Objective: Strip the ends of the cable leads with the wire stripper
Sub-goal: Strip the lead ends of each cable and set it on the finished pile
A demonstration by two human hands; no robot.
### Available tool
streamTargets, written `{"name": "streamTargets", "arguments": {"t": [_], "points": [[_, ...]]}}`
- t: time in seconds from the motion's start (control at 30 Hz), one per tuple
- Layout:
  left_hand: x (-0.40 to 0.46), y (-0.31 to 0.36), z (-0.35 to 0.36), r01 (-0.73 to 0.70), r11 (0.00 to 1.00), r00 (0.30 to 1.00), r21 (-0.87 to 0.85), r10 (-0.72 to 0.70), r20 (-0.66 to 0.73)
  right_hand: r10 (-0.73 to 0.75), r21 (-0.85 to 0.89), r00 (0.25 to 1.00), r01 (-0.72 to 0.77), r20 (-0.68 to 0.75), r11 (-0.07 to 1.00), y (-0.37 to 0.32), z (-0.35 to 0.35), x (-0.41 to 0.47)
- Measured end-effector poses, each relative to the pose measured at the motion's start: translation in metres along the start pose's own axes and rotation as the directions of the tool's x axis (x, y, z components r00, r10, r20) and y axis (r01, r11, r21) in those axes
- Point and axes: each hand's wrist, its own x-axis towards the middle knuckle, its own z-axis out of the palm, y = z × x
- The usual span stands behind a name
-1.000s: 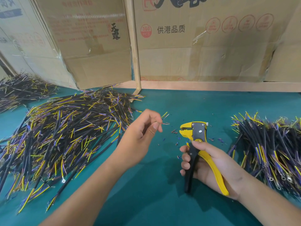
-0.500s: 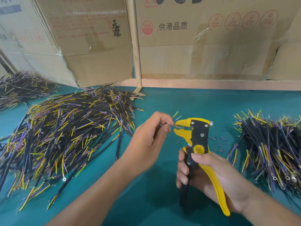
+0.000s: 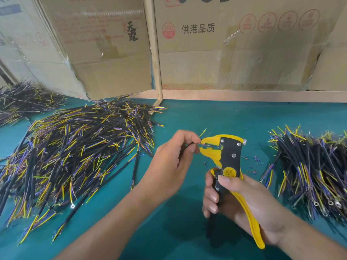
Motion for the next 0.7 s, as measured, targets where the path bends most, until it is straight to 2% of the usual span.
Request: {"name": "streamTargets", "arguments": {"t": [0.3, 0.5, 0.57, 0.7], "points": [[-0.0006, 0.0022, 0.0044, 0.025, 0.994, 1.0, -0.105, -0.024, 0.013, 0.008, 0.004, 0.999, -0.008, -0.043, 1.0, -0.0007, 0.0003, 0.0017], [-0.0017, 0.0022, 0.0049, 0.03, 0.994, 0.999, -0.107, -0.029, 0.018, -0.028, -0.013, 0.998, 0.028, -0.064, 1.0, 0.002, 0.0033, 0.0012], [-0.0013, 0.0037, 0.0031, -0.013, 1.0, 1.0, -0.028, 0.013, 0.02, -0.043, -0.039, 0.996, 0.039, -0.084, 0.998, 0.0025, 0.0041, 0.0012], [0.0008, 0.0094, -0.0006, -0.124, 0.962, 0.991, 0.245, 0.135, -0.028, -0.053, -0.085, 0.993, 0.044, -0.102, 0.995, 0.0018, 0.0041, 0.001]]}}
